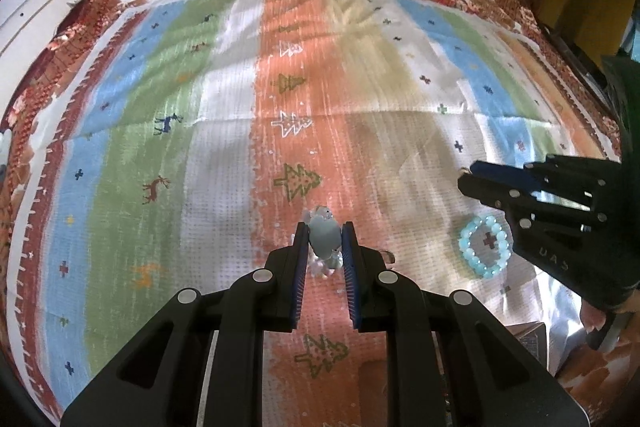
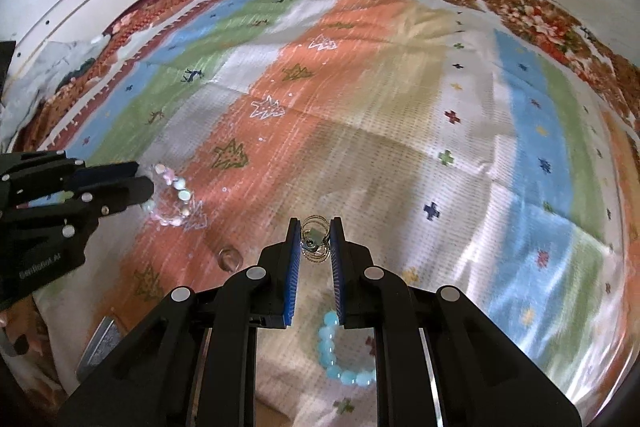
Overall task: Organize jewelry
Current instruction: 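Lift and carry the pearl bracelet and gold ring over the silver tin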
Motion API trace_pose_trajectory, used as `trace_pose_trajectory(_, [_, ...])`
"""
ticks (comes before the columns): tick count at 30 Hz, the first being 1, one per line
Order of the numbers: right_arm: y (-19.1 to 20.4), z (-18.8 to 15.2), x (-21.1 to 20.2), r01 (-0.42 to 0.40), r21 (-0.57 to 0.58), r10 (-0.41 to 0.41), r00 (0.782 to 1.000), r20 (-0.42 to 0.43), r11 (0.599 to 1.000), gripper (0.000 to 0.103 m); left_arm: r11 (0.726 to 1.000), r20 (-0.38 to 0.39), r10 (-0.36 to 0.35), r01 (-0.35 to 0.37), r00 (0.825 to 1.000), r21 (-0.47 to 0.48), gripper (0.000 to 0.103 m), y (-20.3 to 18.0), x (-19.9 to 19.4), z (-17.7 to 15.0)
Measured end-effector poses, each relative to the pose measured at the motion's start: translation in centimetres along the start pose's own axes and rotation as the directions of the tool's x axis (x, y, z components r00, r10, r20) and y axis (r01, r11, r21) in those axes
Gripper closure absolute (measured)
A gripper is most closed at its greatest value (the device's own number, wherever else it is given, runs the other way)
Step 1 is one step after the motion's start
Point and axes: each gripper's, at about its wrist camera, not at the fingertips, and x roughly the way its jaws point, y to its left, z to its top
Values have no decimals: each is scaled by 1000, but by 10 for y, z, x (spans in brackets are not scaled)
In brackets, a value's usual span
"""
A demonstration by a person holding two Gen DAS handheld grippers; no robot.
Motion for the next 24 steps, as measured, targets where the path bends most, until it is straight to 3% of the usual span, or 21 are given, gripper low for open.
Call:
trace_pose_trajectory(14, [10, -22, -48, 70, 1, -70, 993, 100, 998, 88, 999, 91, -52, 52, 994, -4, 87, -14, -40, -9])
trace_pose_trajectory(24, [18, -43, -81, 72, 5, -72, 984, 163, 997, 88, 991, 175, -121, 129, 977, -33, 87, -18, -74, -19])
